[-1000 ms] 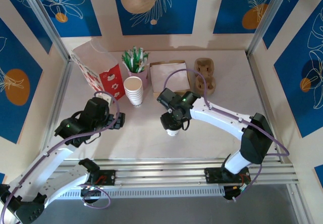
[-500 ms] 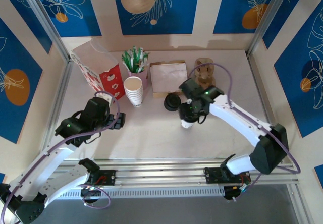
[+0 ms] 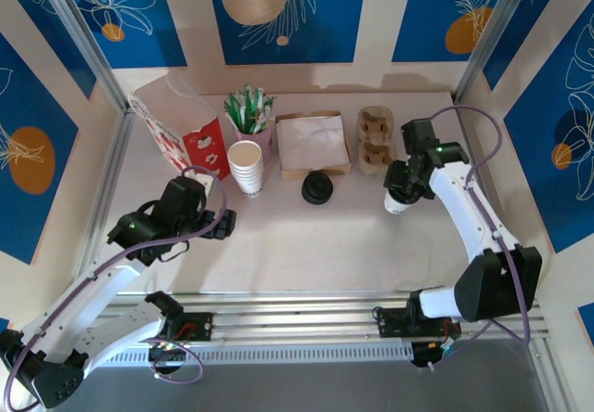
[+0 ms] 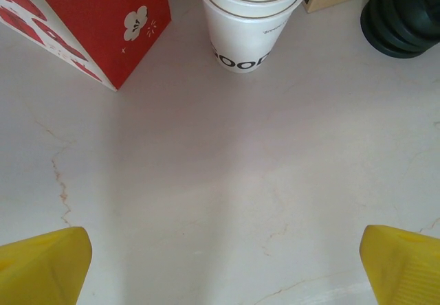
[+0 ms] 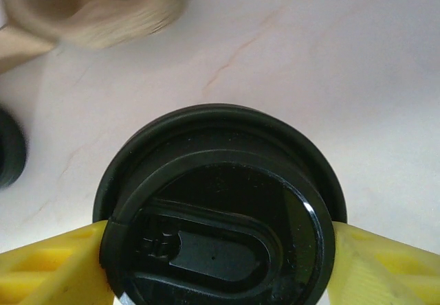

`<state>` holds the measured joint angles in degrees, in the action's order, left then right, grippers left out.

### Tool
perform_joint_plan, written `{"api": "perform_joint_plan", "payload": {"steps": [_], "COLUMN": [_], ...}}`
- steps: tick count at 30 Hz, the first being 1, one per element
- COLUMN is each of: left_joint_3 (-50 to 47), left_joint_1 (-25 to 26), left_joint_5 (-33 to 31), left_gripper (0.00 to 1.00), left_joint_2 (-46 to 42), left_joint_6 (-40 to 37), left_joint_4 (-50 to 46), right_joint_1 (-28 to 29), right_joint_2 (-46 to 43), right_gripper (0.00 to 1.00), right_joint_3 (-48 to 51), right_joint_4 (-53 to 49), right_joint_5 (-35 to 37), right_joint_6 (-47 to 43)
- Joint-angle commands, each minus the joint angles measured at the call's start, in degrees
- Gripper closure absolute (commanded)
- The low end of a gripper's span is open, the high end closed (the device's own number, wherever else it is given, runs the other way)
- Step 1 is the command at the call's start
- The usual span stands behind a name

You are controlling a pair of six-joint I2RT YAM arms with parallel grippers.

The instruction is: Pack the takeout coffee

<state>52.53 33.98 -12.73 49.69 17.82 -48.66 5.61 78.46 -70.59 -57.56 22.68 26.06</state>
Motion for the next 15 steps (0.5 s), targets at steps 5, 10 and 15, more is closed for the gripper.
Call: {"api": "perform_joint_plan", "payload": {"steps": [5,10,15], "left_joint_3": [-0.3,-0.4,-0.4], "left_joint_1": [-0.3,-0.3,-0.3], "left_joint_5": [2.0,2.1,1.8], "left_gripper": [0.00,0.00,0.00], "left_joint_2": [0.0,-0.4,-0.7], "left_joint_6": [-1.2,-1.4,-1.3], "left_joint_4": [0.8,0.7,0.5], "right_joint_1": [-10.2,-10.5,-12.6], "right_joint_2": [6.6,12.0,15.6], "right_gripper": [0.29,0.27,0.25], "right_joint_3": [-6.3,-9.8,-11.3], "right_joint_4": [0.8,0.3,0.1], "right_joint_5": [-1.2,3.9,1.9], "right_joint_6": [3.0,2.7,2.7]}}
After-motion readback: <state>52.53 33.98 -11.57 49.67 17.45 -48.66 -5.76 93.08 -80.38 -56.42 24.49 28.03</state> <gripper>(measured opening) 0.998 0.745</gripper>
